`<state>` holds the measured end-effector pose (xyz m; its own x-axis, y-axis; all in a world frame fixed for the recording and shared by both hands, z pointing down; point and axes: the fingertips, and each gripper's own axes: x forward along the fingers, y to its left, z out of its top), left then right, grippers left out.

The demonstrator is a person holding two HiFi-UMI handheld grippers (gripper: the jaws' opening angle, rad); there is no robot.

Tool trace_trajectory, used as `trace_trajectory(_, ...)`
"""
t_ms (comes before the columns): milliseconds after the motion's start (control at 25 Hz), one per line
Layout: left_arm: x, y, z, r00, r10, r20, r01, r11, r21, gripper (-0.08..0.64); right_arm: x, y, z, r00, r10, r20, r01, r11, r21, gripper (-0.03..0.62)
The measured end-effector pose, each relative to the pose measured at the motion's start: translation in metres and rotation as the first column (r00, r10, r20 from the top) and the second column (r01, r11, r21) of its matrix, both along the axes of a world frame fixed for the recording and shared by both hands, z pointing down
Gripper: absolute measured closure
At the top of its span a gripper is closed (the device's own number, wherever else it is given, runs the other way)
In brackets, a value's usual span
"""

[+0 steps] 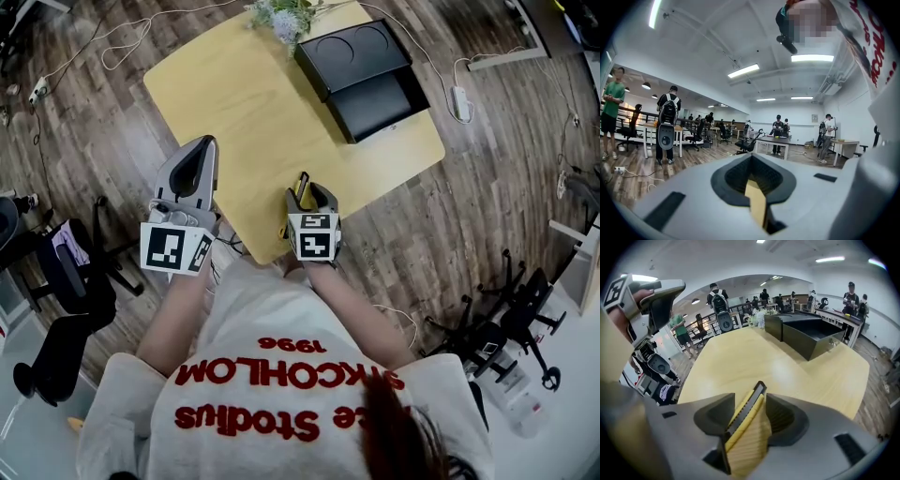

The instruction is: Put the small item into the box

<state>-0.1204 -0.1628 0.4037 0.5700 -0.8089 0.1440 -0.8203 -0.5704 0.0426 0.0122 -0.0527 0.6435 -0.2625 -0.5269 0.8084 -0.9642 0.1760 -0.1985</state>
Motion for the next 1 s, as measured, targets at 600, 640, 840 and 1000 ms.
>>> trace_trajectory(600,-0.010,-0.001,0.007,0.999,-0.044,-0.017,0.043,0.999,-0.025,0.554,-0.022,-0.010,-0.001,0.949,-0.294,-0.112,0.298,0.954,0.020,0.383)
trace_trajectory(640,-0.009,0.000,0.007,0.999,-0.045,-0.018,0.045,0.999,-0.026,0.554,-0.029,-0.011,-0.001,0.938,-0.330,-0.109,0.335,0.942,0.026,0.385)
trace_trajectory(840,-0.009,0.001,0.008,0.998,-0.054,-0.015,0.054,0.998,-0.029,0.554,-0.046,-0.010,-0.001,0.916,-0.394,-0.072,0.396,0.918,0.013,0.390)
trace_trajectory(1000,-0.013,0.004,0.008,0.998,-0.067,-0.009,0.067,0.997,-0.029,0.554,-0.043,-0.009,0.001,0.932,-0.353,-0.085,0.354,0.935,0.003,0.393)
